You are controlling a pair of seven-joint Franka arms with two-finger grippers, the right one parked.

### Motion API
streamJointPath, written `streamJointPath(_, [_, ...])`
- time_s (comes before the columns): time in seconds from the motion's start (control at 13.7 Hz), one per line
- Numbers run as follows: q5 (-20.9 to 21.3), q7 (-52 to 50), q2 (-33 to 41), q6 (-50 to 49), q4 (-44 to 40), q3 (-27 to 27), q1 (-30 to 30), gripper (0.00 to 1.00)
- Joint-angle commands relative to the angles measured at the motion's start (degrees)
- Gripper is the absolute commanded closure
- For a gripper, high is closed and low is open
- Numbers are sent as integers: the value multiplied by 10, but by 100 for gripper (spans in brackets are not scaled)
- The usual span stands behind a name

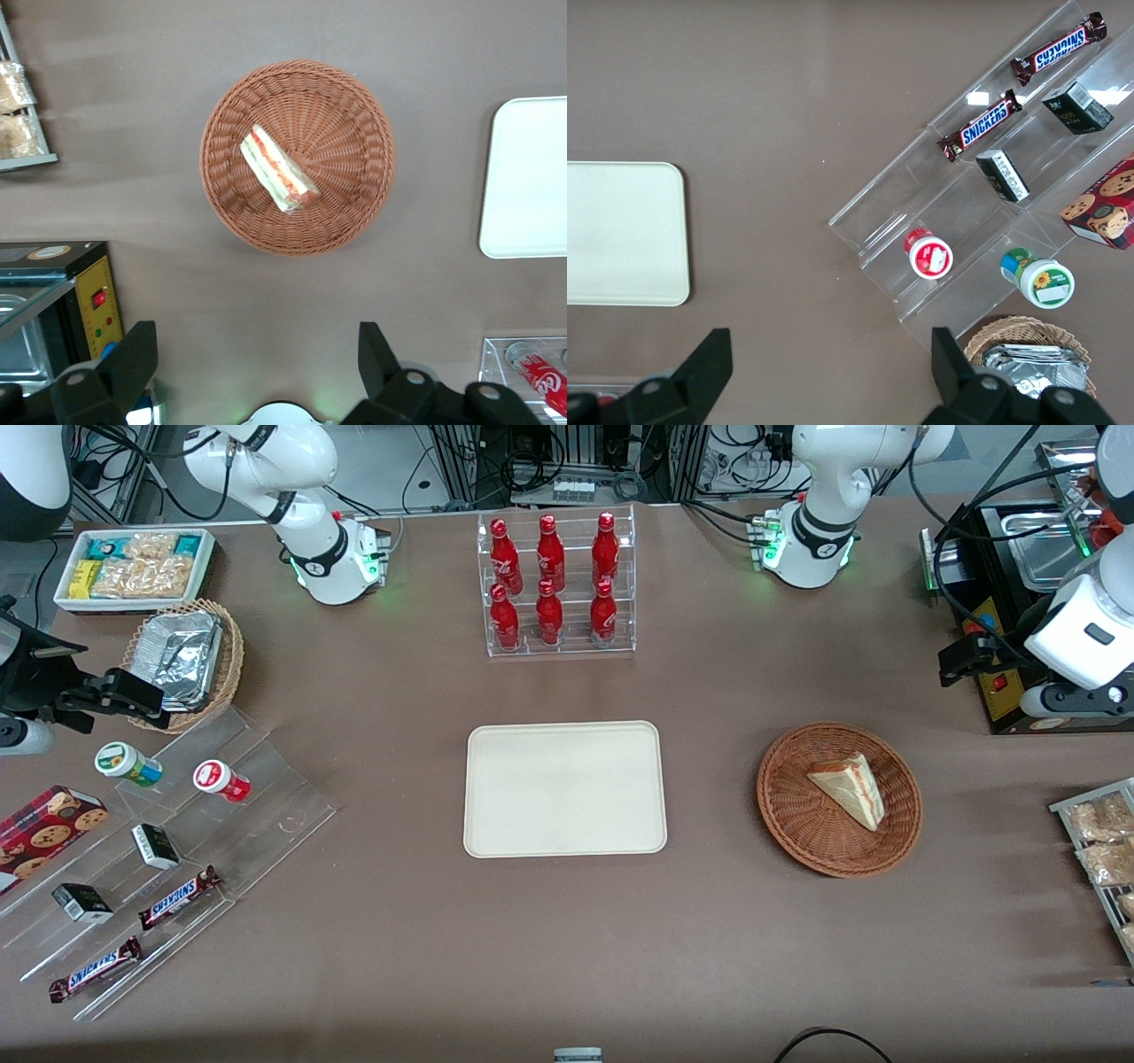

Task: Place sandwich from basket to tray
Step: 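Move the left gripper over the sandwich in the wicker basket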

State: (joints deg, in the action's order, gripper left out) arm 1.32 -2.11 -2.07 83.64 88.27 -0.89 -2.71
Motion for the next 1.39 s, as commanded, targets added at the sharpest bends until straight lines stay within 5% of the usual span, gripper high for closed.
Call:
streamJointPath(0.0, [-2,13,-10,-3,-13,9,-8,0])
streamJointPath(0.36, [19,-35,-77,39,7,11,17,0])
streamJointPath(0.88, [19,-355,-72,394,276,22,24,0])
streamJointPath(1.09, [17,-414,-63,520,380,22,22,0])
streamJointPath(1.31, [17,-465,-72,549,398,21,19,0])
